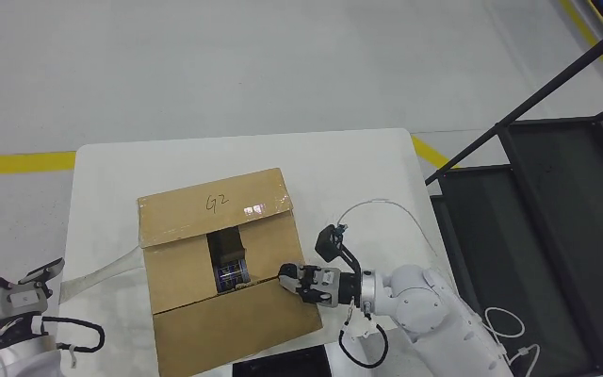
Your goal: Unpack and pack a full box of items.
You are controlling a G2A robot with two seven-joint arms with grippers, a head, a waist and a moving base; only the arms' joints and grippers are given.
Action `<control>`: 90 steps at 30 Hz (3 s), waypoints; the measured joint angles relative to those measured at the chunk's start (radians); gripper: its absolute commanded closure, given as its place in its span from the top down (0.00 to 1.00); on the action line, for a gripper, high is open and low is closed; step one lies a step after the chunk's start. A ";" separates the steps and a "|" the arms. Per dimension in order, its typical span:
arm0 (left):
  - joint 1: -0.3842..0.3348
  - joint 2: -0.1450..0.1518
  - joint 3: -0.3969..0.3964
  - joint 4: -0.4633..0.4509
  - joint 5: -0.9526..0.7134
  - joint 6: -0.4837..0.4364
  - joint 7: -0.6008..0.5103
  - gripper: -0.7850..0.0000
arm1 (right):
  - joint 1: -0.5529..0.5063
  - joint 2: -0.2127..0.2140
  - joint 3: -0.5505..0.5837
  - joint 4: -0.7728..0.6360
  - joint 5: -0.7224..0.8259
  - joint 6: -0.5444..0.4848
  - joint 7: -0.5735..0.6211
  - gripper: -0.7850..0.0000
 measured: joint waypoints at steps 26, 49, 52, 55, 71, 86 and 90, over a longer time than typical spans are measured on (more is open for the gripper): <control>0.000 0.000 0.000 0.000 0.000 0.000 0.000 1.00 | 0.278 -0.043 -0.122 0.192 0.202 0.434 -0.136 0.00; 0.000 0.000 0.000 0.000 0.000 0.000 0.000 1.00 | 0.348 -0.064 -0.200 0.122 -0.121 0.435 -0.405 0.00; 0.000 0.000 0.000 0.000 0.000 0.000 0.000 1.00 | 0.382 -0.074 -0.231 0.143 -0.152 0.446 -0.444 0.00; 0.000 0.000 0.000 0.000 0.000 0.000 0.000 1.00 | 0.424 -0.087 -0.258 0.172 -0.160 0.468 -0.467 0.00; 0.000 0.000 0.000 0.000 0.000 0.000 0.000 1.00 | 0.647 -0.164 -0.360 0.353 -0.126 0.631 -0.560 0.00; 0.000 0.000 0.000 0.000 0.000 0.000 0.000 1.00 | 0.797 -0.241 -0.469 0.558 -0.183 0.745 -0.573 0.00; 0.000 0.000 0.000 0.000 0.000 0.000 0.000 1.00 | 0.818 -0.257 -0.476 0.604 -0.185 0.761 -0.565 0.00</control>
